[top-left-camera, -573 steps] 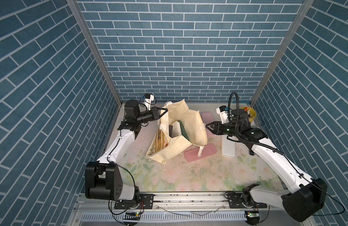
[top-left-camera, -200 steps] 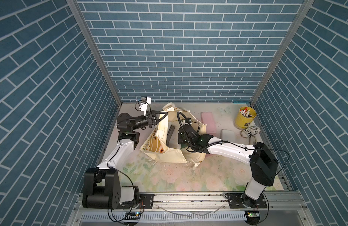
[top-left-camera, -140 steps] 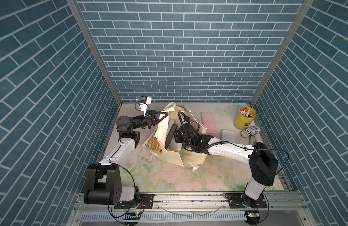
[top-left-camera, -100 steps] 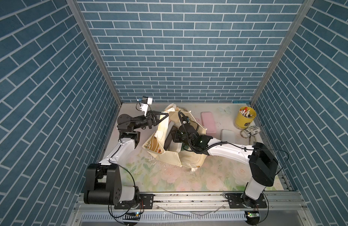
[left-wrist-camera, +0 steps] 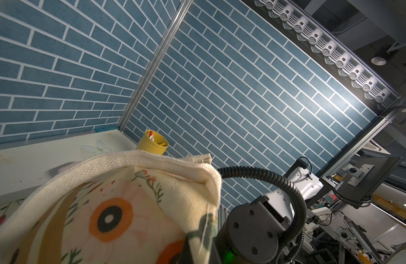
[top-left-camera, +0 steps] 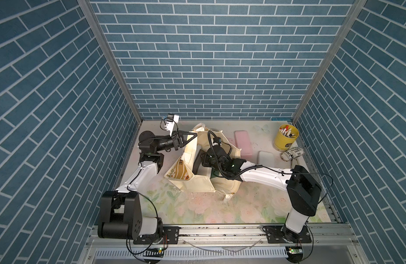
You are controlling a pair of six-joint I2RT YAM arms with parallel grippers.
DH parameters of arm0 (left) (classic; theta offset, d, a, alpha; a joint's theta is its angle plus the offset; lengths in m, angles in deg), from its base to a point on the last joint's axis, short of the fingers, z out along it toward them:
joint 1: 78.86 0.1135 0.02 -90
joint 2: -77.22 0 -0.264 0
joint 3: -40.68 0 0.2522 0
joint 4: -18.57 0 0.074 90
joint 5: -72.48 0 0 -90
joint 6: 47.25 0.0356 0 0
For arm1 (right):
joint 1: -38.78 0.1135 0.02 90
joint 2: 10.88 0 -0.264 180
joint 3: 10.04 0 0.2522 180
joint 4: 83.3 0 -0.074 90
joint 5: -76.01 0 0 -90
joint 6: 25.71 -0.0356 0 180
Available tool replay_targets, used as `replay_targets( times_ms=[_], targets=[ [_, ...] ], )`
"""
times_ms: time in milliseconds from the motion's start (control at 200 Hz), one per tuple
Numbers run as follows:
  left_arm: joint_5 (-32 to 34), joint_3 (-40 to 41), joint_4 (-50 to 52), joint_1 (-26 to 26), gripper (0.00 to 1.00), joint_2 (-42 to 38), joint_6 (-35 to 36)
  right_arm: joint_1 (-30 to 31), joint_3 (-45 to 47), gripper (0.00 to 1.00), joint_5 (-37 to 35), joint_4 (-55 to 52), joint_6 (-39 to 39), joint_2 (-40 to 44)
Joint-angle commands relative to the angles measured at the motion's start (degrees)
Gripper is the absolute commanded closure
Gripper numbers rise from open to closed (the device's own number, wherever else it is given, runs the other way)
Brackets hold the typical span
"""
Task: Take out the pencil case from the canvas bag
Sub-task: Pick up the pencil case from the canvas bag.
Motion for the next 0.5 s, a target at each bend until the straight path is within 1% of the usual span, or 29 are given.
replay_targets(
  times_ms=[0, 70, 140, 225, 350, 495],
  targets=[
    [1.7, -1.4, -1.0, 0.0, 1.0, -2.5, 4.5, -0.1, -3.7, 0.52, 1.1, 0.6, -2.6, -2.2],
    [3.0, -0.5, 1.4, 0.0, 1.0, -2.9, 6.8, -0.2, -6.0, 0.49, 1.1, -2.1, -2.9, -3.1],
    [3.0, -0.5, 2.0, 0.0, 1.0, -2.9, 7.1, -0.2, -8.2, 0.47, 1.5, -4.1, -3.4, -4.7],
    [2.3, -1.3, 2.0, 0.0, 1.0, -2.9, 6.5, -0.3, -9.9, 0.47, 2.1, -4.9, -4.8, -7.0],
    [2.9, -1.2, 2.4, 0.0, 1.0, -3.5, 7.5, -0.9, -13.0, 0.46, 3.6, -8.3, -6.6, -10.4],
    [2.9, -0.9, 1.4, 0.0, 1.0, -3.2, 7.1, -1.3, -14.7, 0.47, 5.2, -10.1, -7.9, -12.6]
  ],
)
